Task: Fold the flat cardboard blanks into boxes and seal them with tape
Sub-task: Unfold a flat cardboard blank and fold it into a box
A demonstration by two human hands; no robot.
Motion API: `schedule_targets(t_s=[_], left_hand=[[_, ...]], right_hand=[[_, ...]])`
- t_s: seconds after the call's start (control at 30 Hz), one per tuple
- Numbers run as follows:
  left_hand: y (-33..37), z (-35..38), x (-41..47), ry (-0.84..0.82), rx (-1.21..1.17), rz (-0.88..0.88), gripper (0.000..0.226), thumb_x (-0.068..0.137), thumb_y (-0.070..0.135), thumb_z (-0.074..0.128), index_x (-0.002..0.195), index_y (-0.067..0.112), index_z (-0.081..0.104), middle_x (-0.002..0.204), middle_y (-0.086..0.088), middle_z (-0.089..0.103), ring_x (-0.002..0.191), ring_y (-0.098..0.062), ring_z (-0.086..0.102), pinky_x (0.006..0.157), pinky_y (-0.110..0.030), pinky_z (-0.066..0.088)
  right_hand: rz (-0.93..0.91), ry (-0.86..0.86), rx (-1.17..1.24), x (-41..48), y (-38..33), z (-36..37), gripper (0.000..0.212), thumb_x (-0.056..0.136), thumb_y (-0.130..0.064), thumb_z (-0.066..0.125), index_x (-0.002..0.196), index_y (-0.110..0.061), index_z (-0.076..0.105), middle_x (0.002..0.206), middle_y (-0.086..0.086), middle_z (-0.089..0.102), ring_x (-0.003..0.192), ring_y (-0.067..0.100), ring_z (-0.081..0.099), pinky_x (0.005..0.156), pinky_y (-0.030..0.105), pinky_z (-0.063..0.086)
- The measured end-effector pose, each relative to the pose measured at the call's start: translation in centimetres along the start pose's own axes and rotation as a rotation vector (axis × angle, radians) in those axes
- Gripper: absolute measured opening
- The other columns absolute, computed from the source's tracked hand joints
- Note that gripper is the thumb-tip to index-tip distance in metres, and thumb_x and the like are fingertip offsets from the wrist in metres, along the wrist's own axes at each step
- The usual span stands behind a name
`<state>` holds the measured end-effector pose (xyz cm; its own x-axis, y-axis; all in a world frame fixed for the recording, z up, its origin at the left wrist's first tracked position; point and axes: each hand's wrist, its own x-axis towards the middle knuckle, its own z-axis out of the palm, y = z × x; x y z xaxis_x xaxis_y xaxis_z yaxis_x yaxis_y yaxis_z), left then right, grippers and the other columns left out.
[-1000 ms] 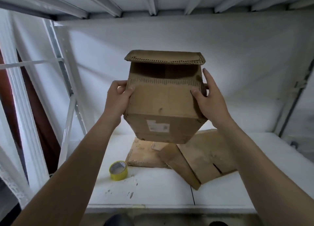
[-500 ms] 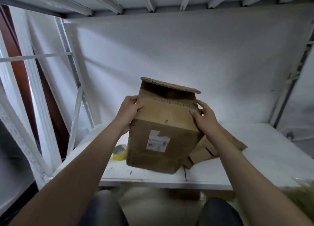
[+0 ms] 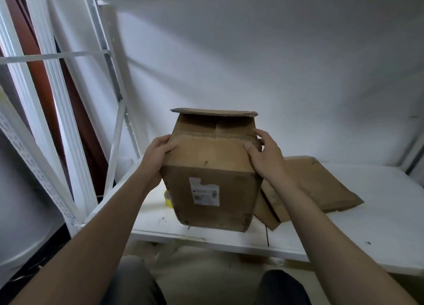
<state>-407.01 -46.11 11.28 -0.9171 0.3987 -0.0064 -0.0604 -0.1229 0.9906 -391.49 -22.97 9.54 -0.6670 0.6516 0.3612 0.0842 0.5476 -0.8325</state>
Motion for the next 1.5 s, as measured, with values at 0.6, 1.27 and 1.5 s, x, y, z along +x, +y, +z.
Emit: schedule_targets(t_s=[0.6, 1.27, 1.5], left_hand=[[-0.3, 0.5, 2.2, -0.118, 0.037, -0.137, 0.030, 0.099, 0.035, 0.059, 0.128, 0.039, 0.053, 0.116, 0.003, 0.067, 0.092, -0.024, 0.064, 0.056, -0.041, 0.054], [-0.9, 2.9, 3.5, -0.066, 0.280, -0.129, 0.026, 0.100, 0.043, 0.055, 0.124, 0.034, 0.053, 0.120, 0.002, 0.062, 0.107, -0.026, 0.061, 0.091, -0.055, 0.052], [-6.8, -2.0, 6.1, -0.006, 0.505, -0.118, 0.028, 0.101, 0.030, 0.050, 0.101, 0.012, 0.072, 0.113, -0.008, 0.072, 0.098, -0.030, 0.062, 0.085, -0.041, 0.052]], right_hand=[[0.115, 0.053, -0.130, 1.9, -3.9, -1.8, 0.057, 0.093, -0.043, 0.063, 0.145, -0.043, 0.039, 0.139, -0.007, 0.054, 0.118, 0.014, 0.052, 0.105, 0.046, 0.047], [-0.184, -0.412, -0.951, 4.0, -6.7, 0.7, 0.065, 0.098, -0.069, 0.030, 0.156, -0.046, 0.011, 0.167, -0.005, 0.018, 0.153, 0.039, 0.011, 0.120, 0.065, -0.002], [0.053, -0.399, -0.891, 3.1, -4.5, 1.7, 0.062, 0.098, -0.072, 0.014, 0.156, -0.052, 0.007, 0.169, -0.012, -0.008, 0.154, 0.033, -0.016, 0.118, 0.063, -0.014]])
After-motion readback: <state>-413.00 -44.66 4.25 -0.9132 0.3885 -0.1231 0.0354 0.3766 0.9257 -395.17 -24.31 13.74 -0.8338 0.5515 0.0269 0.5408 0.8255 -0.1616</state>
